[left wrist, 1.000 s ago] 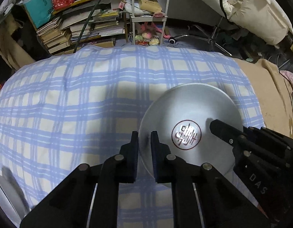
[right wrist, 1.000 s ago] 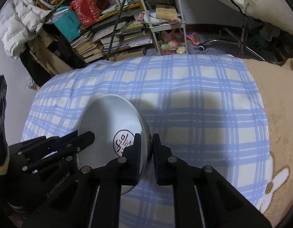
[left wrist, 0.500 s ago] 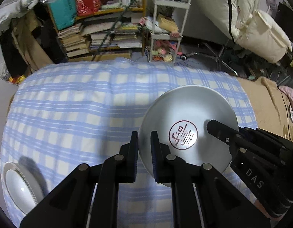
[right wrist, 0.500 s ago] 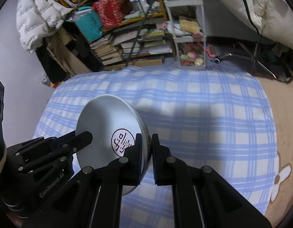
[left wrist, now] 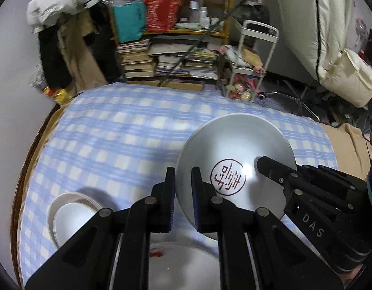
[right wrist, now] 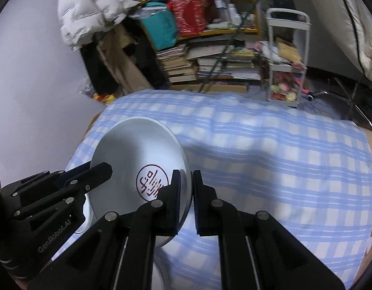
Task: Organize plates and bowls
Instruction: 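Lift and carry the stamped bowl toward the stacked white bowls, then lower the stamped bowl into the stacked white bowls with both tools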
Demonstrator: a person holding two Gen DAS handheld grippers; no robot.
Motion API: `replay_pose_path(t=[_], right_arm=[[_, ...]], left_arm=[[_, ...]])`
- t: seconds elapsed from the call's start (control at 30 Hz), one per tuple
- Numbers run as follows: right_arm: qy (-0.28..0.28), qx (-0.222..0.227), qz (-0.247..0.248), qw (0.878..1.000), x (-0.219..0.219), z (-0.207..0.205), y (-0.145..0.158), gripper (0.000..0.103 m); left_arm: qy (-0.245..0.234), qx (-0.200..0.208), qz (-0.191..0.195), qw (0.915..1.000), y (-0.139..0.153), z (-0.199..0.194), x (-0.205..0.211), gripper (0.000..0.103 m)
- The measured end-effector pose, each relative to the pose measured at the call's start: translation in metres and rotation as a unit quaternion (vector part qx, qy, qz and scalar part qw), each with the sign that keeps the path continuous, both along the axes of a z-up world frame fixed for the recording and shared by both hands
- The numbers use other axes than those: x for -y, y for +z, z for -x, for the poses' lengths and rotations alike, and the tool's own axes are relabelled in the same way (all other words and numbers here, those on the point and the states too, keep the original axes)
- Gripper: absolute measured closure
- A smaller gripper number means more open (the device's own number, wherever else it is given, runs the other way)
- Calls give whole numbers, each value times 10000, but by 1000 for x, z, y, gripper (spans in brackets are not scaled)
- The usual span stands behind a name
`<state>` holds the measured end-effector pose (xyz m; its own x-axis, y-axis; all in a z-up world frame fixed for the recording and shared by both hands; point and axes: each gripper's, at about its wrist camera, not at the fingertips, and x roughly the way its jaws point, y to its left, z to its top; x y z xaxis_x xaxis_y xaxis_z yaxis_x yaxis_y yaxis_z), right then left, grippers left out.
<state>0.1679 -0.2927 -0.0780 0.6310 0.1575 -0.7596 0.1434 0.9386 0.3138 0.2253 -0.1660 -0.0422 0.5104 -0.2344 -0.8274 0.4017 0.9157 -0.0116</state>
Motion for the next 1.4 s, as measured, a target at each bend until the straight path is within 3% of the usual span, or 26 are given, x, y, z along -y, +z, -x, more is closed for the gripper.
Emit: replay_pose_path(t=[0.53, 0.7, 1.0, 1.4], right_arm=[[1164, 371, 8, 9925, -124, -26, 12, 92], [1417, 480, 126, 9887, -156, -27, 13, 92], [1781, 337, 311, 9829, -196, -30, -10, 92], [1984, 162, 397, 9792, -220, -24, -31, 92]], left_arm=[[1048, 251, 121, 9941, 14, 11, -135, 91], [1348, 239, -42, 9906, 1, 15, -159, 91], [1740, -114, 127, 9846, -30, 17, -201, 91], [1988, -246, 205, 9795, -43, 26, -217, 90]])
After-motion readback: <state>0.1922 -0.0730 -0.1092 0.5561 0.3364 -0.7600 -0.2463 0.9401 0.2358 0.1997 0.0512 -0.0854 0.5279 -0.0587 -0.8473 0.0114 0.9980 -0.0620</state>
